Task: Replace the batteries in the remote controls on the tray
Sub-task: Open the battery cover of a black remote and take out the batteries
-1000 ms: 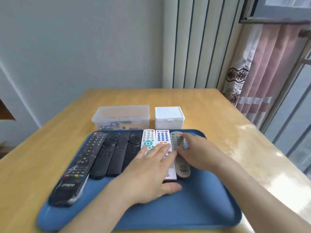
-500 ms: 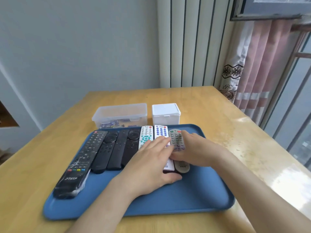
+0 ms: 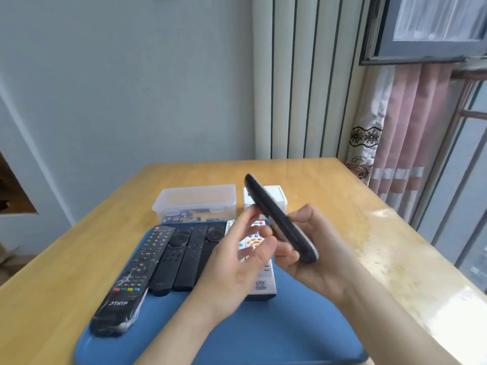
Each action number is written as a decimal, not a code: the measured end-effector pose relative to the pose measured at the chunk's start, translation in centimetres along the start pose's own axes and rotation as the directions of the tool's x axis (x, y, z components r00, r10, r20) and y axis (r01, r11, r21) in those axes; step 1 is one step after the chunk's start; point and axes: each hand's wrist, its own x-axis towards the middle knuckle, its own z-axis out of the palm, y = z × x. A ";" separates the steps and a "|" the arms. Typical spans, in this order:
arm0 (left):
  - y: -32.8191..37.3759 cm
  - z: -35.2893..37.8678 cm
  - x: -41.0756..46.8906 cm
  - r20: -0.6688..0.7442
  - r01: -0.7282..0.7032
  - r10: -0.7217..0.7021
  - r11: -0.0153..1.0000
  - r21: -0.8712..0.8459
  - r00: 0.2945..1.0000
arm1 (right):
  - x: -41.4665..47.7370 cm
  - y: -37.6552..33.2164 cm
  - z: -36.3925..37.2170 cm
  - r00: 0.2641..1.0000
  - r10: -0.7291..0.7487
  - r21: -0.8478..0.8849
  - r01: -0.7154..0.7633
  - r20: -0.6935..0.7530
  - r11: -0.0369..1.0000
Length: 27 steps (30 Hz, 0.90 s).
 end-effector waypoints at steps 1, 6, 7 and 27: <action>0.2 0.1 -0.1 -0.004 -0.007 0.007 0.999 -0.050 1.000 | 0.2 0.7 0.5 1.000 0.003 -0.059 -0.003 0.008 0.998; 0.0 -0.1 -0.6 -0.091 -0.010 0.025 0.987 0.162 0.996 | 0.6 2.3 1.9 0.993 -0.055 -0.248 0.028 -0.101 0.968; 0.0 -0.2 -0.6 -0.103 -0.008 0.030 0.978 0.210 0.994 | 0.4 2.4 2.0 0.991 -0.069 -0.269 0.035 -0.119 0.962; -0.1 1.4 -1.1 -0.249 -0.112 0.209 0.929 0.354 0.946 | 0.2 2.4 1.0 0.972 -0.150 -0.347 0.080 -0.181 0.934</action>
